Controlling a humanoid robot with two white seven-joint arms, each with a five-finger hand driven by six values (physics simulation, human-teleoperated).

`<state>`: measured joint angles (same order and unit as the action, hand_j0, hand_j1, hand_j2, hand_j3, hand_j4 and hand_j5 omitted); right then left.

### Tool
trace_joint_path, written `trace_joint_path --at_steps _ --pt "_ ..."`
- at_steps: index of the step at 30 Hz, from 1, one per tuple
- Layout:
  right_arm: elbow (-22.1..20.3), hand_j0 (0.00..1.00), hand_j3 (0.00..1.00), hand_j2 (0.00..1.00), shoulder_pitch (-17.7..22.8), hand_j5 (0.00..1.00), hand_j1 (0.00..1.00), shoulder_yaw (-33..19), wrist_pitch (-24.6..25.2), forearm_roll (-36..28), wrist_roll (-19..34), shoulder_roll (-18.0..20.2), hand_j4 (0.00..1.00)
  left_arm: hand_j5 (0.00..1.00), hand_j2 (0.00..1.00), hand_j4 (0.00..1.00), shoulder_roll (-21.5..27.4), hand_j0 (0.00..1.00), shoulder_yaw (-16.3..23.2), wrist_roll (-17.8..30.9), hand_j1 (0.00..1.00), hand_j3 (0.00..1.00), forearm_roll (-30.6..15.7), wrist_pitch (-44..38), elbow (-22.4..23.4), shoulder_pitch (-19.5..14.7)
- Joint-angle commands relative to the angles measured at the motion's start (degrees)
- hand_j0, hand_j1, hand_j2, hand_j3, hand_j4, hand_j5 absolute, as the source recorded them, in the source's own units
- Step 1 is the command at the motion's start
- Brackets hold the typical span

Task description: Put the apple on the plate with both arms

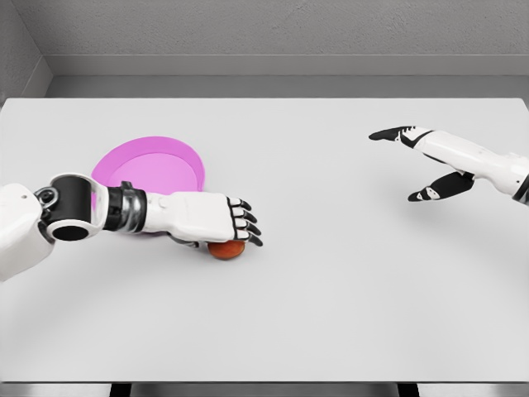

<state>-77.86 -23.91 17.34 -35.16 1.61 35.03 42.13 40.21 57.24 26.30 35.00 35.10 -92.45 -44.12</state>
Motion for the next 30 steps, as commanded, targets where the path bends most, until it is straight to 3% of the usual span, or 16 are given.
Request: trace_joint_path --at_steps 1,8,12,22,25,30 --pt "0.0 1.0 1.0 1.0 0.0 1.0 1.0 0.1 0.2 -0.5 0.0 0.1 1.0 0.94 0.94 0.94 0.0 0.94 -0.1 0.0 0.94 0.94 -0.2 -0.1 0.1 0.1" --pt "-0.1 1.0 1.0 1.0 0.3 1.0 1.0 0.0 0.2 -0.4 0.0 0.1 1.0 0.92 0.92 0.92 -0.1 0.92 0.2 0.1 0.92 0.92 0.1 -0.1 0.6 0.2" --pt "-0.1 1.0 1.0 1.0 0.3 1.0 1.0 0.1 0.2 -0.5 0.0 0.1 1.0 0.84 0.84 0.84 -0.2 0.84 0.2 0.0 0.84 0.84 0.8 -0.1 0.6 0.2" --pt "-0.1 1.0 1.0 1.0 0.4 1.0 1.0 0.0 0.2 -0.5 0.0 0.1 1.0 0.84 0.84 0.84 -0.2 0.84 0.2 0.1 0.84 0.84 0.8 -0.1 0.5 0.3" --pt "0.0 1.0 1.0 1.0 0.4 1.0 1.0 0.0 0.2 -0.4 0.0 0.1 1.0 0.74 0.74 0.74 -0.2 0.74 0.2 0.2 0.74 0.74 0.8 -0.1 0.5 0.3" --pt "0.8 1.0 1.0 1.0 0.3 1.0 1.0 0.0 0.2 -0.4 0.0 0.1 1.0 0.7 0.7 0.7 -0.2 0.7 0.2 0.2 0.7 0.7 0.8 -0.1 0.3 0.3"
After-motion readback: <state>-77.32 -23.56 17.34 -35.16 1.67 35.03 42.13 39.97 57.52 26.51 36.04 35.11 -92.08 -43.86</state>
